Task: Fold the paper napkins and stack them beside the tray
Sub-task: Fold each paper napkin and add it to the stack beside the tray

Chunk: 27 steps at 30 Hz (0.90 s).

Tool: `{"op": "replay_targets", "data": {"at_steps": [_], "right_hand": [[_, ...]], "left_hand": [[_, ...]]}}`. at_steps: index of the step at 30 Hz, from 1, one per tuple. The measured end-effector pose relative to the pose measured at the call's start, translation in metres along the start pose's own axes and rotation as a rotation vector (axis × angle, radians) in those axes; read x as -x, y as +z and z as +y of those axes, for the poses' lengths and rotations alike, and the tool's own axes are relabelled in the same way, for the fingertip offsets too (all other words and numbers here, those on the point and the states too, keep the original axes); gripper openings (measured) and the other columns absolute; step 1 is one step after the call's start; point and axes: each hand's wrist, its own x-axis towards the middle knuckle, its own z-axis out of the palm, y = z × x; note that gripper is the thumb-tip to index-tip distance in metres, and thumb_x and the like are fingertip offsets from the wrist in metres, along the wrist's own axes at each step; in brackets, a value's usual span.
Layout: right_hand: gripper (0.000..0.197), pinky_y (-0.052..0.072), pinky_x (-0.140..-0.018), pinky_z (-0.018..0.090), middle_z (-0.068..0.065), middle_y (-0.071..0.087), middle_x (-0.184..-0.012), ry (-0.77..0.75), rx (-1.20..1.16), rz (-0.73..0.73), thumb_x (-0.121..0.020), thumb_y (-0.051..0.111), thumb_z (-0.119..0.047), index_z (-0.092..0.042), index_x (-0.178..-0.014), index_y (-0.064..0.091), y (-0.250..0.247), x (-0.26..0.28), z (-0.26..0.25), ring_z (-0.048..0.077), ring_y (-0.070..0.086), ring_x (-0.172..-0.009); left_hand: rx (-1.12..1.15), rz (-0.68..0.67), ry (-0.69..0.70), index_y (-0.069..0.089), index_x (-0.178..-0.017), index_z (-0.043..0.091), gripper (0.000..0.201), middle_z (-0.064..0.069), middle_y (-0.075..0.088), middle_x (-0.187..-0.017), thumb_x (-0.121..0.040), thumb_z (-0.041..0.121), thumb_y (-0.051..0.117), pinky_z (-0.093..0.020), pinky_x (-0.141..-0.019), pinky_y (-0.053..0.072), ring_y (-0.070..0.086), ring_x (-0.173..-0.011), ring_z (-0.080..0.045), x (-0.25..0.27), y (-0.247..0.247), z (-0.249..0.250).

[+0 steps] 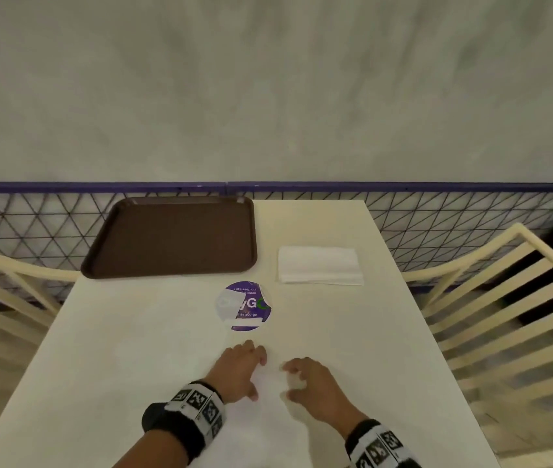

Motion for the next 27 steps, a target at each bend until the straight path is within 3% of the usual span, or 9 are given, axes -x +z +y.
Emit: {"op": "replay_targets", "data": {"at_steps": [3,5,7,10,12,15,19,23,27], "right_hand": [[0.047,0.033,-0.073,0.006,-0.011,0.042,-0.096,0.023,0.042,0.012,-0.072,0.070,-0.018,-0.024,-0.116,0.055,0.014,-0.005,-0.006,0.003,0.045,-0.088],[0.049,0.039,-0.079,0.018,-0.007,0.045,-0.098,0.075,0.082,0.004,-0.072,0.072,-0.020,-0.019,-0.118,0.053,0.021,-0.006,-0.008,0.007,0.045,-0.088],[0.035,0.040,-0.076,0.024,-0.006,0.056,-0.097,0.094,0.073,0.029,-0.071,0.073,-0.022,-0.027,-0.101,0.056,0.022,-0.003,-0.011,0.009,0.049,-0.083],[0.036,0.034,-0.056,0.016,-0.011,0.053,-0.068,0.106,-0.021,0.164,-0.070,0.072,-0.015,-0.034,-0.069,0.042,0.015,0.004,-0.015,0.002,0.044,-0.059],[0.035,0.033,-0.052,0.015,-0.007,0.051,-0.063,0.098,-0.080,0.262,-0.070,0.072,-0.011,-0.030,-0.063,0.043,0.004,0.008,-0.016,0.004,0.042,-0.054],[0.035,0.037,-0.055,0.013,-0.006,0.056,-0.059,0.063,-0.168,0.384,-0.068,0.075,-0.008,-0.028,-0.054,0.050,-0.019,0.013,-0.017,0.003,0.049,-0.055],[0.035,0.034,-0.049,0.014,-0.011,0.055,-0.047,0.031,-0.261,0.468,-0.068,0.077,-0.007,-0.026,-0.048,0.056,-0.052,0.021,-0.023,-0.001,0.047,-0.048],[0.024,0.040,-0.059,0.011,-0.004,0.067,-0.063,-0.042,-0.286,0.534,-0.071,0.078,-0.008,-0.019,-0.053,0.065,-0.074,0.028,-0.035,0.003,0.056,-0.059],[0.027,0.041,-0.073,0.002,-0.025,0.068,-0.083,-0.202,-0.227,0.593,-0.078,0.071,-0.006,-0.030,-0.066,0.066,-0.093,0.035,-0.051,-0.005,0.062,-0.081]], "left_hand": [[-0.116,-0.018,0.002,0.050,-0.114,0.019,0.048,0.000,0.058,-0.116,-0.072,0.029,0.073,-0.030,-0.088,0.028,0.047,-0.111,-0.020,0.002,-0.004,0.005],[-0.197,-0.013,0.036,0.055,-0.112,0.020,0.042,-0.001,0.058,-0.117,-0.074,0.031,0.071,-0.032,-0.089,0.028,0.045,-0.112,-0.021,0.003,-0.006,0.008],[-0.200,0.040,0.060,0.058,-0.110,0.021,0.036,0.000,0.058,-0.116,-0.076,0.031,0.068,-0.032,-0.085,0.025,0.045,-0.111,-0.022,0.005,-0.006,0.007],[-0.075,0.149,0.059,0.060,-0.106,0.025,0.029,0.007,0.061,-0.110,-0.079,0.033,0.065,-0.027,-0.079,0.020,0.049,-0.107,-0.018,0.013,-0.008,0.002],[0.087,0.224,0.042,0.062,-0.101,0.027,0.025,0.017,0.062,-0.098,-0.078,0.034,0.067,-0.024,-0.081,0.025,0.053,-0.102,-0.013,0.021,-0.013,-0.004],[0.369,0.347,-0.037,0.060,-0.070,0.039,0.018,0.027,0.057,-0.065,-0.072,0.030,0.075,-0.014,-0.071,0.036,0.057,-0.078,-0.005,0.034,-0.029,-0.018],[0.570,0.456,-0.043,0.062,-0.061,0.046,0.027,0.023,0.067,-0.068,-0.073,0.026,0.076,-0.022,-0.070,0.046,0.059,-0.068,-0.002,0.045,-0.053,-0.030],[0.691,0.543,0.000,0.069,-0.067,0.038,0.020,0.018,0.071,-0.072,-0.079,0.023,0.072,-0.024,-0.074,0.049,0.064,-0.072,-0.002,0.048,-0.078,-0.025],[0.812,0.603,0.053,0.073,-0.074,0.028,0.019,0.023,0.070,-0.072,-0.085,0.015,0.066,-0.009,-0.068,0.045,0.063,-0.072,0.005,0.052,-0.103,-0.011]]}}
